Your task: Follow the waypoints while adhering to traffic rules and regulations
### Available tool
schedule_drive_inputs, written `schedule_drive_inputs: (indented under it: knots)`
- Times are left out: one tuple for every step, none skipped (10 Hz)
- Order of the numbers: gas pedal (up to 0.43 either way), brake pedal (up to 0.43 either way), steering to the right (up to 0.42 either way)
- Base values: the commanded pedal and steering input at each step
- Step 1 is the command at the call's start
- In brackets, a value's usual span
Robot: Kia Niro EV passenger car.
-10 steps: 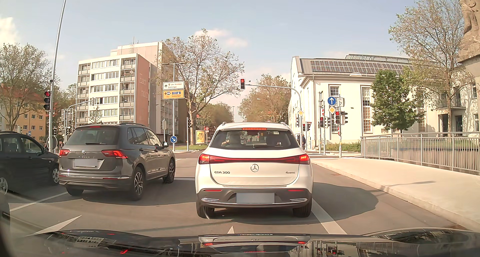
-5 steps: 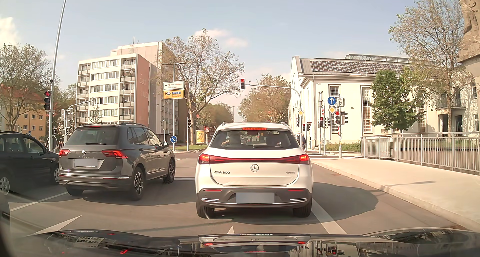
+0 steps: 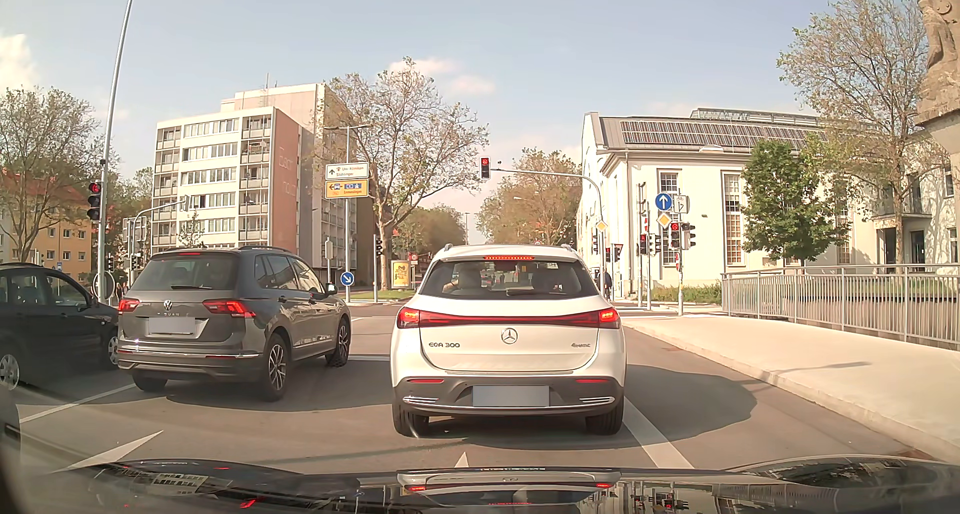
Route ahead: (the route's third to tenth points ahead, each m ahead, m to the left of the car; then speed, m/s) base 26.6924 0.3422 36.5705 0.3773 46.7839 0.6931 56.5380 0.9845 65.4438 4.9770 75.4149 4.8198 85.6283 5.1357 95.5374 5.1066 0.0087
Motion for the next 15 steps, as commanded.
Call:
schedule_drive_inputs:
  knots:
    - [0.000, 0.238, -0.013]
    - [0.000, 0.238, -0.013]
    - [0.000, 0.238, -0.013]
    - [0.000, 0.238, -0.013]
    - [0.000, 0.238, -0.013]
    - [0.000, 0.232, -0.013]
    - [0.000, 0.238, -0.013]
    - [0.000, 0.238, -0.013]
    - [0.000, 0.238, -0.013]
    - [0.000, 0.238, -0.013]
    - [0.000, 0.238, -0.013]
    - [0.000, 0.238, -0.013]
    - [0.000, 0.238, -0.013]
    - [0.000, 0.238, -0.013]
    - [0.000, 0.238, -0.013]
